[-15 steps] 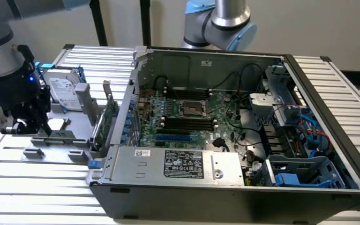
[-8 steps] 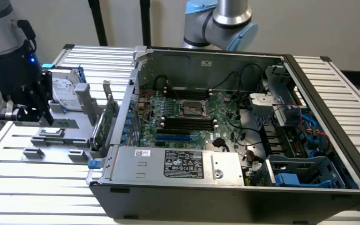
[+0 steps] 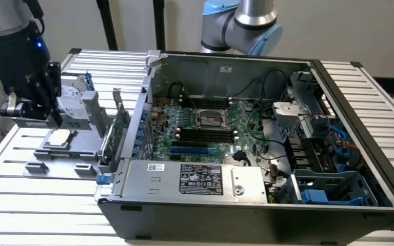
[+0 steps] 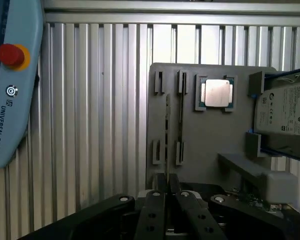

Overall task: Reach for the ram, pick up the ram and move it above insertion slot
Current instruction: 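Pick up the ram and move it above insertion slot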

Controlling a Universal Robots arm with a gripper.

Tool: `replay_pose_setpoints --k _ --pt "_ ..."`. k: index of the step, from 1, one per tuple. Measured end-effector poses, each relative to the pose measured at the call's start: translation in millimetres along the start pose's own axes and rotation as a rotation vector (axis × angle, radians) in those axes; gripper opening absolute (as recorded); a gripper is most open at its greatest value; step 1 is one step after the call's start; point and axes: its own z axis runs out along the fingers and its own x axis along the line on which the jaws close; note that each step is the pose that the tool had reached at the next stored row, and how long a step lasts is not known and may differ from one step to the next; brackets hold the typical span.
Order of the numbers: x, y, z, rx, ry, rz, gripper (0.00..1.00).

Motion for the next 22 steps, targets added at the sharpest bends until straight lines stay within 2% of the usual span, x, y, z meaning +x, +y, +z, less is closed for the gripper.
replay_pose_setpoints --k 5,8,22 --pt "-0.2 -18.1 -22.7 -0.0056 -0.0004 -0.004 0.14" --pt "-0.2 -30.4 -31.0 -0.0078 -0.0009 -0.008 0.14" --pt "0.0 -93.3 -38.1 -0.0089 -0.0125 -0.022 0.14"
